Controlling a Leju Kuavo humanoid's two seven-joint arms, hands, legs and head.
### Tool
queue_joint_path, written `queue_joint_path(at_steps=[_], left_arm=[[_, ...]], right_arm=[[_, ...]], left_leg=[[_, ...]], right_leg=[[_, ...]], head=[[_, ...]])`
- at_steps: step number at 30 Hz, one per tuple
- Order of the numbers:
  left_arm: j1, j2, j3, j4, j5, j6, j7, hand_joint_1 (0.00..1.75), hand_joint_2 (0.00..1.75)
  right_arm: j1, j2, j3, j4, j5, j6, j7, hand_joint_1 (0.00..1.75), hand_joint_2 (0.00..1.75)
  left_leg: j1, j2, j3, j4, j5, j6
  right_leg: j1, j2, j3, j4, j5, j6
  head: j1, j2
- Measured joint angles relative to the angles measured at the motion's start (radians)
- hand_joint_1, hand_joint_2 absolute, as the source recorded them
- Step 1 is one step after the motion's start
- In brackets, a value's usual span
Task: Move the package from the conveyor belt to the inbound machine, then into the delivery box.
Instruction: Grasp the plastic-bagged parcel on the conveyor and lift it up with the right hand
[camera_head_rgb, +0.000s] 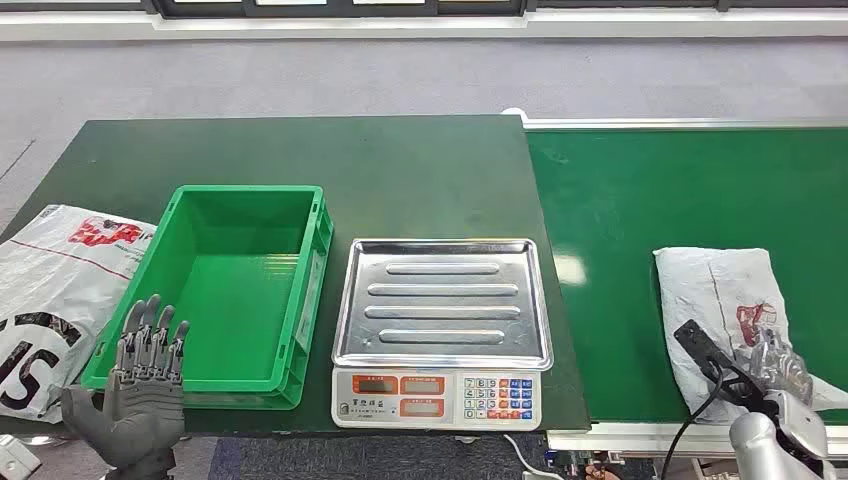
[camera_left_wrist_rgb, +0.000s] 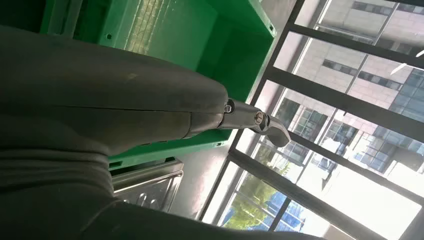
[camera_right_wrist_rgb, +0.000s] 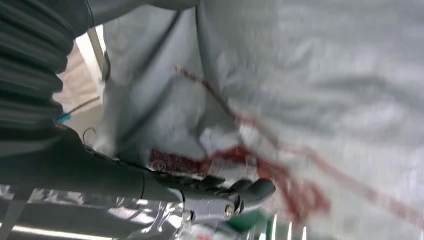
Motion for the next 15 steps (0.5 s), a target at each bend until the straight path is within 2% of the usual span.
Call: queue_joint_path(at_steps=[10,14,15], left_arm=[[-0.024,0.016,-0.028,0.021,0.004,0.021,0.009,0.0,0.0],[-0.028,0.02,-0.035,0.024,0.006,0.024,0.01,0.0,0.0],[-0.028,0.021,-0.036,0.024,0.007,0.024,0.01,0.0,0.0]], right_arm=[[-0.005,0.008,0.082,0.07,0.049,0.115,0.024,0.0,1.75],[-0.002,0.014,0.111,0.075,0.069,0.125,0.006,1.75,1.75],[0.001,0.016,0.119,0.074,0.076,0.124,-0.001,1.75,1.75]], left_leg=[[0.004,0.002,0.017,0.0,-0.006,0.001],[0.006,0.002,0.023,0.0,-0.008,0.001],[0.006,0.003,0.023,0.0,-0.009,0.001]], right_leg=[[0.004,0.002,0.018,-0.004,-0.006,0.0],[0.007,0.002,0.026,-0.006,-0.007,0.0],[0.007,0.003,0.028,-0.007,-0.007,0.0]], head=[[0.0,0.0],[0.0,0.0],[0.0,0.0]])
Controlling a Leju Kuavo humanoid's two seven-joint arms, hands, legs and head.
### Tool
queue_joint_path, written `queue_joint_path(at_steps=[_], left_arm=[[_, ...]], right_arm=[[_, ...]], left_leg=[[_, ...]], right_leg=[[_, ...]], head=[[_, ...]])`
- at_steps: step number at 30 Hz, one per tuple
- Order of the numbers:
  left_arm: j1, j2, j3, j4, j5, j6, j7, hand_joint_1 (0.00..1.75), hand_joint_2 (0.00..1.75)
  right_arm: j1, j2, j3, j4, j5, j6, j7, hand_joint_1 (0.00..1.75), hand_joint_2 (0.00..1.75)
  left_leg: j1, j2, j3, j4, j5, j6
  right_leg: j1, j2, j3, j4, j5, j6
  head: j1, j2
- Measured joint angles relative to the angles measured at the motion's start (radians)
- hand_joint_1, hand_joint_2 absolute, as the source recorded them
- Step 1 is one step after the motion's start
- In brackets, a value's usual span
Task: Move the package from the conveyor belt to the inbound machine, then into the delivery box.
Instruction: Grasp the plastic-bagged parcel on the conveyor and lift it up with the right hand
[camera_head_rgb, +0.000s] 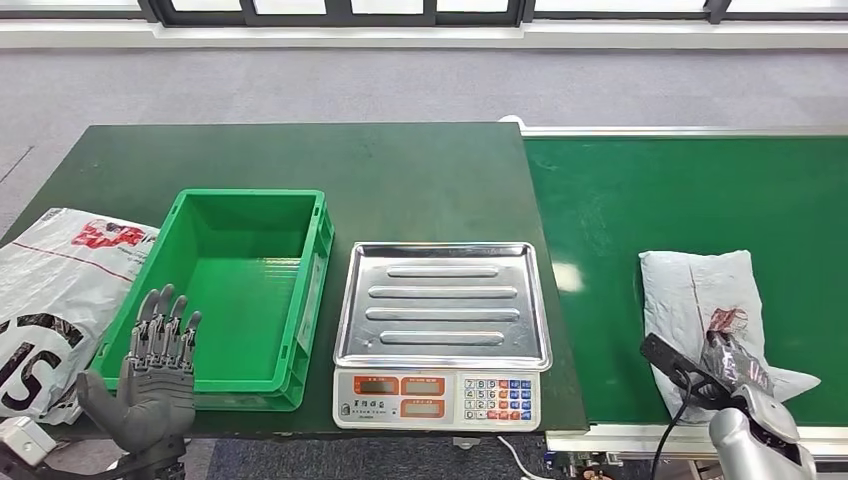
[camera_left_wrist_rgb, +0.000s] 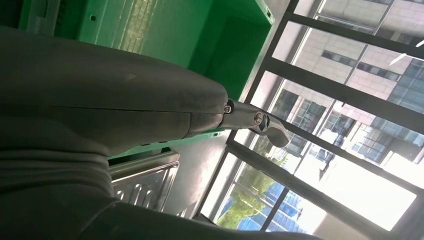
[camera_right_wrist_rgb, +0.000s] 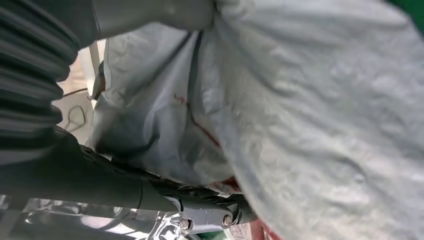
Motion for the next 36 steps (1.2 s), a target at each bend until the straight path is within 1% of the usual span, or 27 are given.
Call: queue_joint_path(at_steps=[4,10,13,16,21,24,28,32,36], left_arm=[[0.001,0.003,0.0,0.0,0.006,-0.001,0.0,0.0,0.0],[0.003,0.004,0.0,0.0,0.008,-0.003,0.001,0.0,0.0],[0.008,0.004,0.0,-0.002,0.007,-0.004,0.002,0.0,0.0],[0.017,0.003,0.0,-0.009,0.005,-0.007,0.001,0.0,0.0],[0.045,-0.012,0.0,-0.038,-0.007,-0.022,-0.003,0.0,0.0],[0.06,-0.027,0.001,-0.051,-0.013,-0.027,-0.011,0.0,0.0],[0.071,-0.04,0.003,-0.061,-0.021,-0.032,-0.02,0.0,0.0],[0.072,-0.042,0.004,-0.063,-0.025,-0.032,-0.026,0.0,0.0],[0.072,-0.043,0.004,-0.064,-0.025,-0.023,-0.028,0.0,0.0]], right_arm=[[0.017,0.006,0.031,-0.012,0.02,-0.004,-0.009,1.75,1.75],[0.035,0.013,0.052,-0.045,0.03,-0.023,0.006,1.75,1.75],[0.044,0.018,0.054,-0.066,0.031,-0.051,0.007,1.75,1.75],[0.058,0.031,0.054,-0.103,0.035,-0.128,0.011,1.75,1.75],[0.086,0.073,0.049,-0.218,0.01,-0.348,0.004,1.75,1.75],[0.105,0.104,0.032,-0.335,-0.045,-0.459,-0.046,1.75,1.75],[0.138,0.142,0.016,-0.487,-0.11,-0.53,-0.13,1.75,1.75],[0.172,0.18,0.017,-0.628,-0.2,-0.648,-0.269,1.75,1.75],[0.199,0.203,0.043,-0.759,-0.257,-0.723,-0.338,1.75,1.75]], left_leg=[[0.001,0.002,0.002,0.0,-0.006,0.001],[0.001,0.001,0.01,0.002,-0.005,0.002],[0.001,0.0,0.009,0.002,-0.005,0.002],[0.001,-0.001,0.007,0.001,-0.005,0.002],[0.0,-0.001,-0.006,0.001,-0.005,0.002],[0.0,-0.003,-0.003,0.001,-0.004,0.001],[0.0,-0.004,-0.004,0.001,-0.003,0.001],[0.0,-0.005,-0.006,0.001,-0.003,0.001],[-0.001,-0.005,-0.006,0.001,-0.003,0.001]], right_leg=[[0.001,0.004,0.008,-0.001,-0.004,0.001],[0.0,0.003,0.009,-0.001,-0.003,0.002],[0.0,0.002,0.009,-0.001,-0.003,0.002],[0.0,0.001,0.008,-0.001,-0.004,0.002],[-0.001,0.001,0.002,-0.001,-0.005,0.002],[-0.001,-0.001,-0.002,0.0,-0.004,0.002],[-0.001,-0.002,-0.003,0.0,-0.004,0.001],[-0.001,-0.003,-0.005,0.0,-0.004,0.001],[-0.001,-0.003,-0.005,0.0,-0.005,0.001]], head=[[0.0,0.0],[0.0,0.0],[0.0,0.0],[0.0,0.0],[0.0,0.0],[0.0,0.0],[0.0,0.0],[0.0,0.0],[0.0,0.0]])
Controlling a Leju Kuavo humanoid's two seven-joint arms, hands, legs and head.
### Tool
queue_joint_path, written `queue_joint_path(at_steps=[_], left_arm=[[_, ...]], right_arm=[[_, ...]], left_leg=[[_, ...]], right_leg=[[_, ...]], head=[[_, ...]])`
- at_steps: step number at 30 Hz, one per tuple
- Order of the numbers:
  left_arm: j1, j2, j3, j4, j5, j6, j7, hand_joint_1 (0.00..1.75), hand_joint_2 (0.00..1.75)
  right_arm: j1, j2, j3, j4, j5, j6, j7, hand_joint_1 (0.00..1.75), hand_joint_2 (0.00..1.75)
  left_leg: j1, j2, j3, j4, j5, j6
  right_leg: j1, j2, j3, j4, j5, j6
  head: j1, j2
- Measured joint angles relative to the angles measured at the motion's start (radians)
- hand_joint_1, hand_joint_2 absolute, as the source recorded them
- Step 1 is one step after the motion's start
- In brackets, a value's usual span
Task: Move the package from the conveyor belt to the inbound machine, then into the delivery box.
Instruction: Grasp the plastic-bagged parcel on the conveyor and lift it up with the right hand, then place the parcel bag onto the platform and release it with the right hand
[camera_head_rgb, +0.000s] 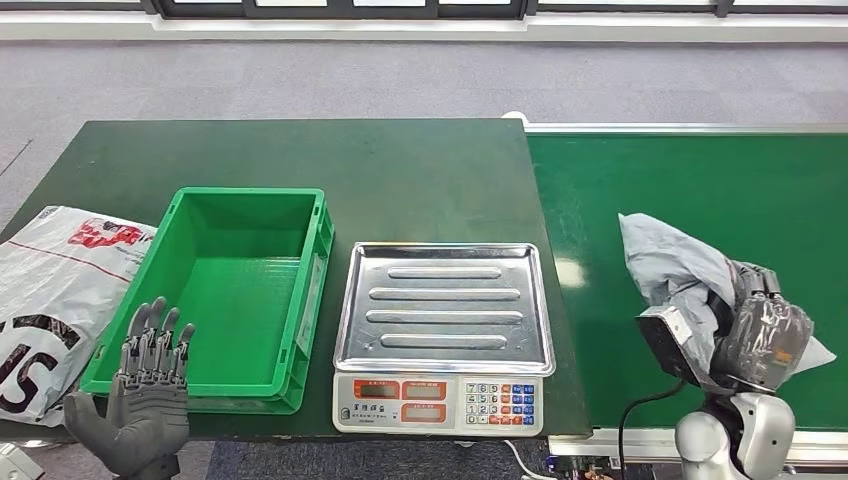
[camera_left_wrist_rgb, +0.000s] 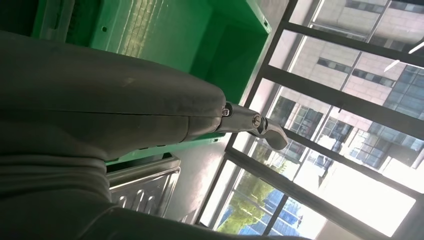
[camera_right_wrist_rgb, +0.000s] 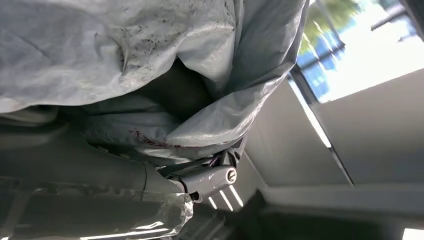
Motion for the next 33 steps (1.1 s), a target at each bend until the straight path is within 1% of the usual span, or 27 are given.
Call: queue_joint_path(at_steps=[3,6,10,12,15,20,24,29,33], left_arm=[[0.0,0.0,0.0,0.0,0.002,0.002,-0.001,0.0,0.0],[0.0,0.0,0.0,0.001,0.003,0.002,-0.003,0.0,0.0],[-0.002,0.0,0.0,0.006,0.0,0.0,-0.003,0.0,0.0],[-0.008,0.002,-0.001,0.015,-0.001,0.001,-0.004,0.0,0.0],[-0.029,0.009,-0.008,0.035,0.0,0.008,-0.005,0.0,0.0],[-0.063,0.023,-0.033,0.069,0.006,0.018,-0.005,0.0,0.0],[-0.09,0.035,-0.055,0.094,0.015,0.033,-0.005,0.0,0.0],[-0.109,0.045,-0.075,0.112,0.024,0.048,-0.007,0.0,0.0],[-0.111,0.05,-0.084,0.12,0.031,0.055,-0.015,0.0,0.0]], right_arm=[[0.007,0.006,0.033,-0.073,-0.015,-0.047,-0.036,1.75,1.75],[0.007,0.011,0.065,-0.128,-0.012,-0.071,-0.051,1.75,1.75],[0.005,0.024,0.099,-0.186,0.041,-0.09,-0.085,1.75,1.75],[-0.008,0.03,0.137,-0.213,0.081,-0.09,-0.077,1.75,1.75],[-0.06,0.033,0.227,-0.222,0.115,-0.062,-0.05,1.75,1.75],[-0.16,0.047,0.354,-0.17,0.11,-0.022,-0.034,1.75,1.75],[-0.229,0.074,0.439,-0.072,0.063,0.023,-0.051,1.75,1.75],[-0.265,0.103,0.557,0.046,0.033,0.037,-0.056,1.75,1.75],[-0.273,0.118,0.614,0.096,0.036,0.083,-0.019,1.75,1.75]], left_leg=[[0.0,0.0,0.0,0.0,0.0,0.0],[0.0,0.0,0.0,0.0,0.0,0.0],[0.0,0.0,0.0,0.0,0.0,0.0],[0.0,0.001,0.0,0.0,0.001,-0.001],[0.0,0.003,0.001,0.0,0.001,-0.001],[0.0,0.002,0.001,0.0,0.003,-0.002],[0.0,0.002,0.0,0.0,0.004,-0.002],[0.0,0.0,-0.001,0.0,0.004,-0.002],[0.0,0.0,-0.002,0.0,0.004,-0.002]], right_leg=[[0.0,0.0,0.0,0.0,0.0,0.0],[0.0,0.0,0.0,0.0,0.0,0.0],[0.0,0.0,0.0,0.0,0.0,0.0],[0.0,0.001,0.0,0.0,0.0,0.0],[0.0,0.002,-0.001,0.001,0.001,-0.001],[0.0,0.002,-0.001,0.001,0.002,-0.002],[0.0,0.001,-0.002,0.002,0.003,-0.002],[0.0,0.0,-0.002,0.002,0.003,-0.002],[0.0,0.0,-0.004,0.002,0.003,-0.002]], head=[[0.0,0.0],[0.0,0.0],[0.0,0.0],[0.0,0.0],[0.0,0.0],[0.0,0.0],[0.0,0.0],[0.0,0.0],[0.0,0.0]])
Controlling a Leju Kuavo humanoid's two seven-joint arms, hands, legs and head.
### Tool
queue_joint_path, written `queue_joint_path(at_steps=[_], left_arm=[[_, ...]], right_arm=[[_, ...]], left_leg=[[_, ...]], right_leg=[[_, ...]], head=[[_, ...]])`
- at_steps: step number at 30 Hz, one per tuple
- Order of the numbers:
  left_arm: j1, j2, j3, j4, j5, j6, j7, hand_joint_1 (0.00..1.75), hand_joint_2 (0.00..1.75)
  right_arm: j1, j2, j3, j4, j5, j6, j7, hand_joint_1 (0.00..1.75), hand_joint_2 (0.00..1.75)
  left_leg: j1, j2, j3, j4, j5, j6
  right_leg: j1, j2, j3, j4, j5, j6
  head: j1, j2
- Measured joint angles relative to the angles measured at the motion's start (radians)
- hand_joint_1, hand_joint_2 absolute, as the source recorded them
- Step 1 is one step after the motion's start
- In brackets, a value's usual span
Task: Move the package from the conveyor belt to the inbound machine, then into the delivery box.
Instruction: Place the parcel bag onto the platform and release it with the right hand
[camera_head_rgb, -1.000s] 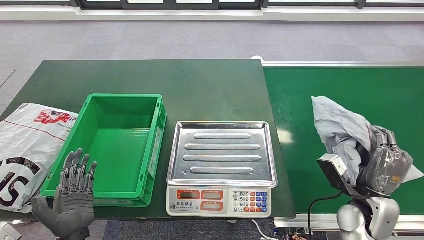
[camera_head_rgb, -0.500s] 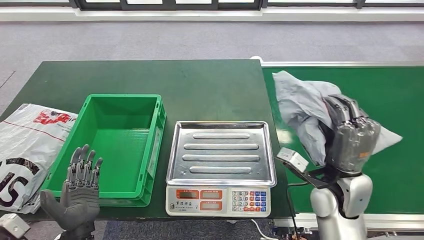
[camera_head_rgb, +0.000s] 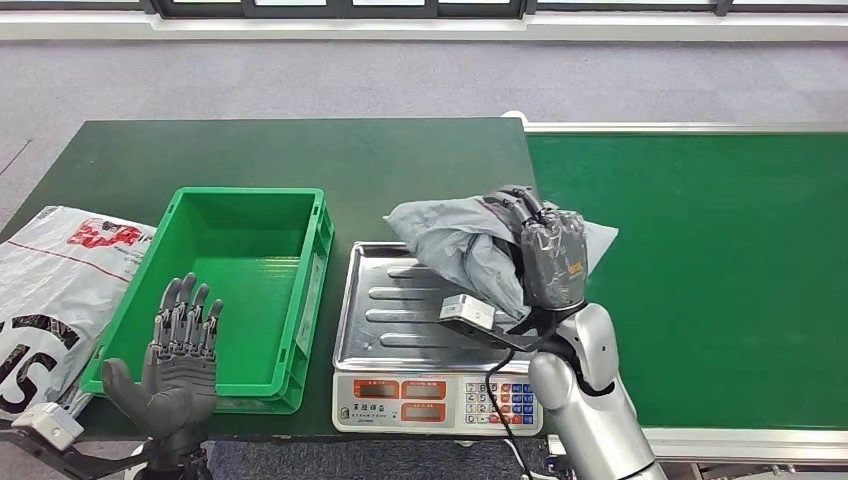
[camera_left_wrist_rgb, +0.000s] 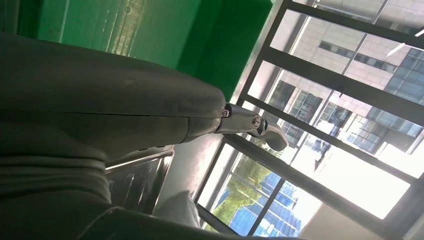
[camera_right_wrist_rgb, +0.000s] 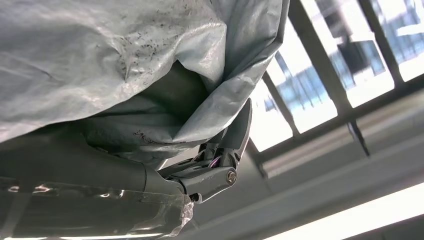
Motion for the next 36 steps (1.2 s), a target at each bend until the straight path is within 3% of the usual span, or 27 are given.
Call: queue_joint_path(at_steps=[7,23,27,36], left_arm=[[0.004,0.01,-0.003,0.003,0.009,0.005,-0.009,0.0,0.0],[0.006,0.015,-0.003,0.008,0.009,0.004,-0.009,0.0,0.0],[0.006,0.015,-0.003,0.008,0.009,0.003,-0.009,0.0,0.0],[0.033,0.016,-0.003,-0.002,0.006,-0.003,-0.02,0.0,0.0]], right_arm=[[-0.004,0.01,0.055,0.053,0.024,0.068,0.046,1.75,1.75],[-0.01,0.01,0.068,0.113,0.018,0.071,0.042,1.75,1.75],[-0.012,0.01,0.069,0.117,0.018,0.076,0.043,0.01,1.75],[-0.005,0.007,0.071,0.11,-0.073,0.155,0.06,0.0,1.75]], left_leg=[[0.0,0.0,-0.001,0.0,0.0,0.0],[0.0,0.0,0.0,0.0,0.0,0.0],[0.0,0.0,0.0,0.0,0.0,0.0],[0.0,0.0,0.0,0.0,0.0,0.0]], right_leg=[[0.0,0.0,-0.001,0.0,0.0,0.0],[0.0,0.0,-0.001,0.0,0.0,0.0],[0.0,0.0,-0.001,0.0,0.0,0.0],[0.0,0.0,-0.001,0.0,0.0,0.0]], head=[[0.0,0.0],[0.0,0.0],[0.0,0.0],[0.0,0.0]])
